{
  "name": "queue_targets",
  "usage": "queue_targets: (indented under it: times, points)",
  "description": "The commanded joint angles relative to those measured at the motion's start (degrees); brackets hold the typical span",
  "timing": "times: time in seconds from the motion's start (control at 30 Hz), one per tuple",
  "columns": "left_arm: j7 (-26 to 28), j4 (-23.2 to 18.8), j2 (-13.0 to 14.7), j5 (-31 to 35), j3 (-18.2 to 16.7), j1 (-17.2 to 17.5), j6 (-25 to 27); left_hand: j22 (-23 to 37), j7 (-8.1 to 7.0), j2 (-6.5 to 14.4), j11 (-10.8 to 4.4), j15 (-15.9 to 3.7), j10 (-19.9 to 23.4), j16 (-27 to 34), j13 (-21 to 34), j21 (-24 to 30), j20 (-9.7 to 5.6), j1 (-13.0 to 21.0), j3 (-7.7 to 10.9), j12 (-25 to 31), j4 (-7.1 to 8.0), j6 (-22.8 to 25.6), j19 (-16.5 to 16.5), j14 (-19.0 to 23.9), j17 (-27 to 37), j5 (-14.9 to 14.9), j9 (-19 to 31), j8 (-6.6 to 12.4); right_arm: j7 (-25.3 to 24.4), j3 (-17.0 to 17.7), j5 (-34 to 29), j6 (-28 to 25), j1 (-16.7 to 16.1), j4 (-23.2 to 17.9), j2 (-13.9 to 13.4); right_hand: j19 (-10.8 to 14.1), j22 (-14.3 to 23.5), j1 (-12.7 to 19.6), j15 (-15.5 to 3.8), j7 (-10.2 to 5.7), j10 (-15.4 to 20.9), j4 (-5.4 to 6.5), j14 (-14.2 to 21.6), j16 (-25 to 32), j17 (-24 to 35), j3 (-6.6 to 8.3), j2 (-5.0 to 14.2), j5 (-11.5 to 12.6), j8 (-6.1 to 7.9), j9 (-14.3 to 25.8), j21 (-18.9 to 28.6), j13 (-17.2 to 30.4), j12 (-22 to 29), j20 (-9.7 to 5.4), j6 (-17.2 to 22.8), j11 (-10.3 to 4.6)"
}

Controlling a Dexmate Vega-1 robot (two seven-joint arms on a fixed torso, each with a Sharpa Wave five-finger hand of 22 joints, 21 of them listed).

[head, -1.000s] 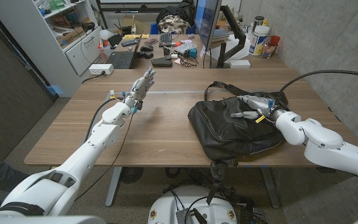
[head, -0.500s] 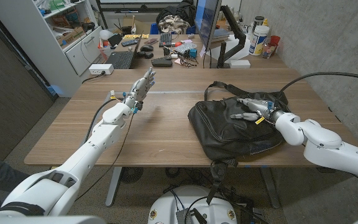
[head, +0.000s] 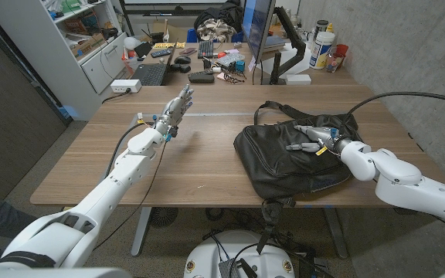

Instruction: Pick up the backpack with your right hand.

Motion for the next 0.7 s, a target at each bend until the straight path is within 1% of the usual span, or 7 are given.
queue_targets:
  times: [0.03, 0.13, 0.23, 0.5, 0.63, 0.67, 0.7]
  points:
    - [0.5, -1.2, 0.3, -0.2, -0.2, 0.6, 0.4, 0.2, -0.13, 0.3, -0.05, -0.14, 0.1, 0.5, 0.3, 0.4, 0.31, 0.3, -0.44, 0.3, 0.16, 0.6, -0.3, 0.1, 0.1, -0.2, 0.1, 0.17, 2.5, -1.7, -2.1, -1.3, 1.6, 0.3, 0.4, 5.8, 0.1, 3.9, -1.70, -0.99, 3.0, -0.95, 4.5, 0.9, 0.5, 1.04, 1.70, 0.5, 0.93, 0.3, 1.2, 0.6, 1.3, -1.83, 2.5, -0.97]
    - [0.7, -1.4, 0.4, -0.2, -0.2, 0.7, 0.4, 0.2, -0.09, 0.3, -0.12, -0.17, 0.1, 0.6, 0.3, 0.4, 0.35, 0.3, -0.44, 0.3, 0.16, 0.6, -0.2, 0.2, 0.1, -0.2, 0.1, 0.16, 2.9, -1.8, -2.6, -1.3, 1.8, 0.3, 0.5, 8.9, 0.2, 7.2, -2.87, -1.74, 5.1, -1.66, 7.9, 1.5, 0.6, 2.01, 2.61, 0.3, 1.50, 0.6, 1.8, 1.0, 2.3, -4.10, 4.4, -1.89]
    - [0.9, -1.7, 0.3, -0.2, -0.3, 1.0, 0.3, 0.2, -0.13, 0.3, -0.10, -0.10, 0.1, 0.5, 0.3, 0.4, 0.36, 0.4, -0.44, 0.3, 0.17, 0.6, -0.2, 0.2, 0.1, -0.2, 0.1, 0.16, 3.3, -2.1, -2.9, -1.0, 2.2, 0.4, 0.5, 12.5, 0.2, 9.5, -4.11, -2.49, 5.9, -1.85, 10.1, 1.6, 0.7, 2.55, 3.04, 0.1, 1.81, 0.8, 2.6, 1.3, 2.8, -5.37, 5.6, -2.51]
    - [1.3, -2.2, 0.3, -0.6, -0.6, 1.4, 0.2, 0.2, -0.16, 0.3, -0.09, -0.11, 0.2, 0.5, 0.3, 0.4, 0.43, 0.4, -0.44, 0.3, 0.17, 0.7, -0.2, 0.2, 0.1, -0.2, 0.1, 0.18, 4.9, -3.0, -4.3, -0.8, 3.2, 1.0, 1.1, 14.8, 0.2, 13.5, -5.23, -3.66, 6.8, -2.37, 11.7, 1.6, 1.0, 3.74, 3.93, 0.0, 2.72, 1.2, 2.8, 1.7, 3.3, -7.21, 8.2, -3.18]
    - [1.6, -2.4, 0.3, -0.6, -0.6, 1.6, 0.2, 0.2, -0.24, 0.3, -0.08, -0.11, 0.2, 0.5, 0.3, 0.5, 0.46, 0.4, -0.45, 0.3, 0.18, 0.7, -0.2, 0.1, 0.1, -0.2, 0.1, 0.16, 4.0, -3.3, -5.1, -0.7, 3.1, 1.7, 1.7, 17.0, 0.3, 17.3, -6.61, -4.62, 8.0, -2.35, 14.4, 2.2, 1.5, 5.04, 5.42, -0.3, 3.43, 1.9, 3.0, 2.2, 4.1, -9.32, 10.0, -4.11]
    - [1.6, -2.4, 0.3, -0.6, -0.6, 1.6, 0.3, 0.2, -0.26, 0.3, -0.07, -0.10, 0.2, 0.5, 0.3, 0.5, 0.47, 0.4, -0.45, 0.3, 0.18, 0.7, -0.2, 0.1, 0.1, -0.2, 0.1, 0.17, 3.9, -3.2, -5.1, -0.6, 3.1, 1.7, 1.7, 18.1, 0.3, 19.0, -7.76, -5.31, 9.0, -2.44, 15.9, 2.7, 1.8, 5.53, 5.87, -0.4, 3.96, 2.1, 3.3, 2.4, 4.7, -10.15, 11.3, -4.52]
    - [1.7, -2.5, 0.3, -0.6, -0.6, 1.6, 0.3, 0.2, -0.25, 0.3, -0.06, -0.11, 0.2, 0.5, 0.3, 0.5, 0.47, 0.4, -0.45, 0.3, 0.18, 0.7, -0.1, 0.1, 0.1, -0.2, 0.1, 0.16, 3.6, -3.1, -4.9, -0.5, 3.0, 1.9, 1.8, 19.1, 0.4, 19.6, -7.88, -5.27, 9.9, -2.32, 16.3, 2.8, 2.0, 5.68, 6.05, -0.5, 4.12, 2.3, 3.5, 2.6, 5.1, -10.80, 11.6, -4.87]
